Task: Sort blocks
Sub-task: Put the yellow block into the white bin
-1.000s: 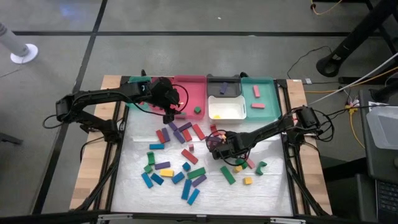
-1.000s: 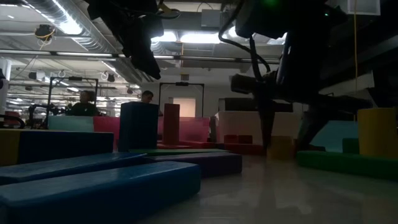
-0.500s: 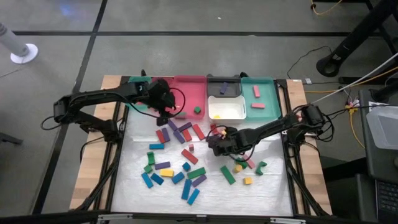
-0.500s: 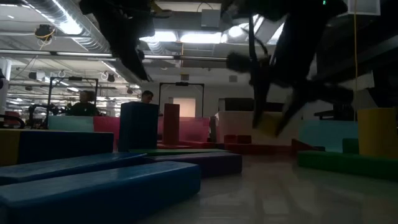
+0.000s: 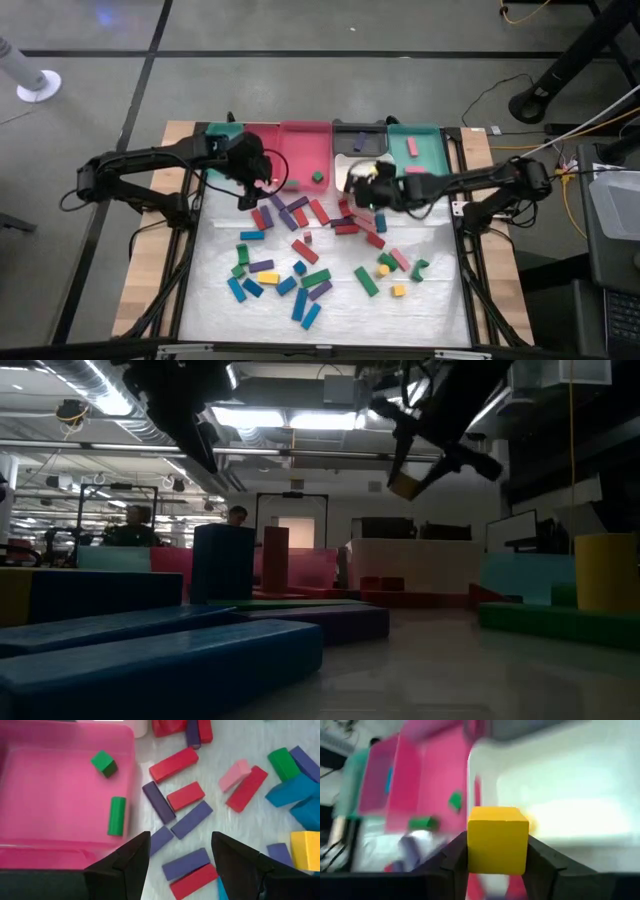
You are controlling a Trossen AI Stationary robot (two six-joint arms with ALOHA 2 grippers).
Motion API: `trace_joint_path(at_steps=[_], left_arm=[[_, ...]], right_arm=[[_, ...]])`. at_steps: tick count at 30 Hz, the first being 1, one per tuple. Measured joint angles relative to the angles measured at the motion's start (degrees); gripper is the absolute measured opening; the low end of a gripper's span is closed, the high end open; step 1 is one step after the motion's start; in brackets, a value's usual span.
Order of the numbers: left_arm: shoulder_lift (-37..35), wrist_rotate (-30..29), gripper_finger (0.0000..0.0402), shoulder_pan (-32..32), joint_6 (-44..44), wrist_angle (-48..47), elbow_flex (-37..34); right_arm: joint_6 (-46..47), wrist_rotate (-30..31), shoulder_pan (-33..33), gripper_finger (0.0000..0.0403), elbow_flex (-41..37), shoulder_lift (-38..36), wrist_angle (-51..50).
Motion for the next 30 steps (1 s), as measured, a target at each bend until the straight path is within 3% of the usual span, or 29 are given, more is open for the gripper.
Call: trace_joint_path(at_steps=[7,12,22,25,30], left_arm=[[0.23,-0.01,0.0198,-3.26,-6.87,-0.1,0.0],[0.24,-0.02,0.0198,-6.09,-7.38,-0.3,0.0],[0.24,-0.04,0.0198,-15.3,-15.41,-0.28,0.0],[0.24,-0.04,0.0198,-19.6,-18.62,-0.28,0.0],[1.13,-0.07,0.0198,-28.18,-24.71,0.54,0.0]], right_arm=[[-10.69,-5.3,-10.48,0.0167,0.0,0.61,-0.48],[-12.45,-8.63,-14.63,0.017,0.0,0.55,-0.76],[-12.77,-8.73,-16.66,0.0172,0.0,0.55,-1.02],[-17.02,-8.97,-16.57,0.0172,0.0,0.55,-1.14],[-27.8,-17.73,-16.54,0.0172,0.0,0.55,-0.95]])
